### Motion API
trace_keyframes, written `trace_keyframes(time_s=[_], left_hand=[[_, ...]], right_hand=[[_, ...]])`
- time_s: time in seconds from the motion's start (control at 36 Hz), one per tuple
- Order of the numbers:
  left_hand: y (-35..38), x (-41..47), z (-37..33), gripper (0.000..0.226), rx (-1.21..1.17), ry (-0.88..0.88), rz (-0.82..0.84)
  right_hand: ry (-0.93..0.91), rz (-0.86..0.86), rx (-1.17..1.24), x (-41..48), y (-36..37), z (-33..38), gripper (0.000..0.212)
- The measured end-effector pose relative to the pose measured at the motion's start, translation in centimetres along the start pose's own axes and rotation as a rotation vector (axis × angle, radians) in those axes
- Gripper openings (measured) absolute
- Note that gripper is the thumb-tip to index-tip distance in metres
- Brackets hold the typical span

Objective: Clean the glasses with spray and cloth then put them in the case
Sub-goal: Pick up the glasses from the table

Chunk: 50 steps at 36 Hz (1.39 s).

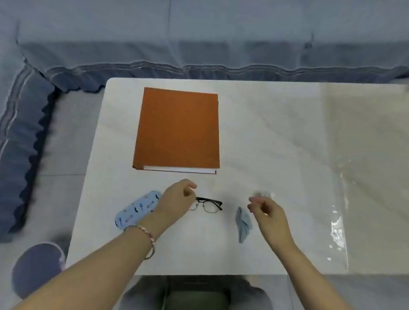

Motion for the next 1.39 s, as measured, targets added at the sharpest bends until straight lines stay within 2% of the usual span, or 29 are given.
trace_keyframes(time_s=[0.11,0.19,0.39,0.5,0.56,0.61,0.67,0.81,0.97,1.08,1.14,1.19,1.28,1.33,1.39], left_hand=[[4.1,3.8,4.2,0.028,0.21,0.032,0.074],[5.9,6.7,7.2,0.029,0.349,0.092,0.043],[9.1,11.4,9.5,0.028,0.677,0.365,0.061],[9.2,12.1,9.5,0.019,0.695,0.485,-0.024],[8.4,12.4,9.6,0.02,0.55,0.439,-0.046],[7.3,12.7,9.7,0.019,0.28,0.335,-0.038],[6.2,12.5,9.2,0.019,0.036,0.275,-0.062],[5.4,11.8,6.9,0.019,-0.306,0.262,-0.018],[4.8,9.0,4.8,0.025,-0.375,0.376,-0.058],[4.6,6.4,4.7,0.022,-0.369,0.455,-0.135],[4.4,5.3,4.9,0.021,-0.445,0.487,-0.174],[4.0,4.6,5.2,0.021,-0.631,0.502,-0.195],[2.6,3.5,5.0,0.022,-0.916,0.563,-0.223],[2.0,2.9,4.7,0.02,-1.003,0.604,-0.227],[1.8,2.4,4.4,0.019,-1.003,0.625,-0.227]], right_hand=[[0.011,0.066,-0.077,3.8,2.8,-4.3,0.015],[-0.003,0.111,-0.157,6.6,4.8,-7.1,0.015],[-0.099,0.172,-0.361,12.7,7.8,-9.9,0.021],[-0.181,0.223,-0.431,14.9,8.7,-10.5,0.019],[-0.237,0.237,-0.436,15.6,8.9,-10.0,0.018],[-0.304,0.225,-0.397,16.1,8.7,-9.0,0.017],[-0.369,0.2,-0.265,16.2,8.2,-7.7,0.02],[-0.47,0.17,0.09,15.4,6.8,-5.1,0.028],[-0.497,0.205,0.224,12.9,7.9,-4.1,0.024],[-0.537,0.139,0.359,10.7,8.1,-4.3,0.019],[-0.554,0.091,0.399,9.9,8.0,-4.3,0.017],[-0.526,0.013,0.475,9.6,7.3,-5.0,0.014],[-0.384,-0.053,0.643,9.8,6.9,-7.3,0.008],[-0.286,-0.01,0.649,9.7,7.8,-8.5,0.021],[-0.219,0.019,0.541,9.6,8.8,-9.3,0.041]])
Point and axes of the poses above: each hand's wrist, its own x-axis towards the middle knuckle, its own y-axis out of the palm, z = x × y, the point moved 9 cm from there along x, towards the middle knuckle, and after that the axes turned 10 degrees about z, right-handed, at the moved point
